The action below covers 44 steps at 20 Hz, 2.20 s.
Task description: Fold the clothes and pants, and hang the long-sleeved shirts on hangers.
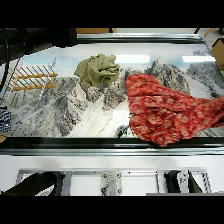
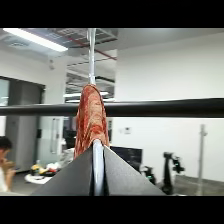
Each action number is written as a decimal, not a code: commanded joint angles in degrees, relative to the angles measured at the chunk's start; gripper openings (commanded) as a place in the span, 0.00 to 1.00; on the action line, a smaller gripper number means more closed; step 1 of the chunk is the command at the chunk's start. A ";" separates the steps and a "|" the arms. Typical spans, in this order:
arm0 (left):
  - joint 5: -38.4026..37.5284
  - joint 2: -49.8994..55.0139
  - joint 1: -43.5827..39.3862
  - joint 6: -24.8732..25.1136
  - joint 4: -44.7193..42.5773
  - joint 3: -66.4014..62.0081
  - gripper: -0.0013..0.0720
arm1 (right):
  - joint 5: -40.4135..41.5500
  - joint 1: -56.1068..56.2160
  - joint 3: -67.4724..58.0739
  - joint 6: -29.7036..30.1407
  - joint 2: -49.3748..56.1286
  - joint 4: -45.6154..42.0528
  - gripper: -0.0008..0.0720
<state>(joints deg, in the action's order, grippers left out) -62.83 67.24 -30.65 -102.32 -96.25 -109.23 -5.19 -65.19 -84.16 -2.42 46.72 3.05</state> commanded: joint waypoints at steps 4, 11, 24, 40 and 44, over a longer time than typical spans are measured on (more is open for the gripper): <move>0.00 0.04 0.31 0.37 -0.15 -0.02 0.04 | 9.27 -0.55 -1.97 1.20 1.16 -2.43 0.02; 0.00 0.04 0.28 0.35 -0.04 -0.02 0.04 | 5.62 -0.44 0.37 1.62 0.59 -2.43 0.02; -0.02 0.04 0.31 0.35 -0.22 -0.02 0.04 | 11.72 -0.55 7.48 2.69 -1.36 -2.43 0.02; 0.02 0.04 0.31 0.35 -0.15 -0.02 0.04 | 21.24 -3.41 11.54 2.69 -0.63 4.61 0.02; 0.02 0.04 0.31 0.37 -0.15 -0.02 0.04 | 17.22 -3.41 11.85 2.67 -1.01 4.94 0.07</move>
<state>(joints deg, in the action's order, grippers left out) -62.83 67.26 -30.41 -101.95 -96.42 -109.23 15.16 -68.51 -72.44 0.38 45.84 7.84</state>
